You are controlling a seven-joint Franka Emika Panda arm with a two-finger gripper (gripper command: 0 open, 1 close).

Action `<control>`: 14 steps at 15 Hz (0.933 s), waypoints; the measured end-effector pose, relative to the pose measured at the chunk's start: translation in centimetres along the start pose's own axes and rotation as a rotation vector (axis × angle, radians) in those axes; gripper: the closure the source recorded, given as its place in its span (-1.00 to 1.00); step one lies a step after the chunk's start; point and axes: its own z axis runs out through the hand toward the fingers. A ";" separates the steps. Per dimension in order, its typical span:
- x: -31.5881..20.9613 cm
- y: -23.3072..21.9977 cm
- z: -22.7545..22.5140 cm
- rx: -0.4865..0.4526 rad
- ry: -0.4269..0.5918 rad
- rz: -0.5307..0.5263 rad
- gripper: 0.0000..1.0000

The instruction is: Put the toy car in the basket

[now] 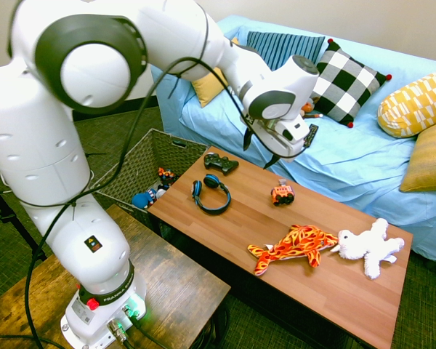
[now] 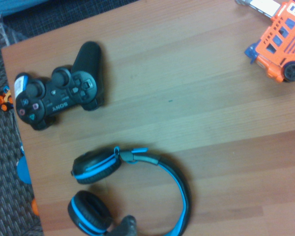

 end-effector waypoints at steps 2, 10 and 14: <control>4.0 -1.4 3.1 -0.034 -0.033 0.096 -1.00; 15.2 -4.8 18.0 -0.197 -0.036 0.406 -1.00; 18.7 -5.8 17.6 -0.233 -0.010 0.448 1.00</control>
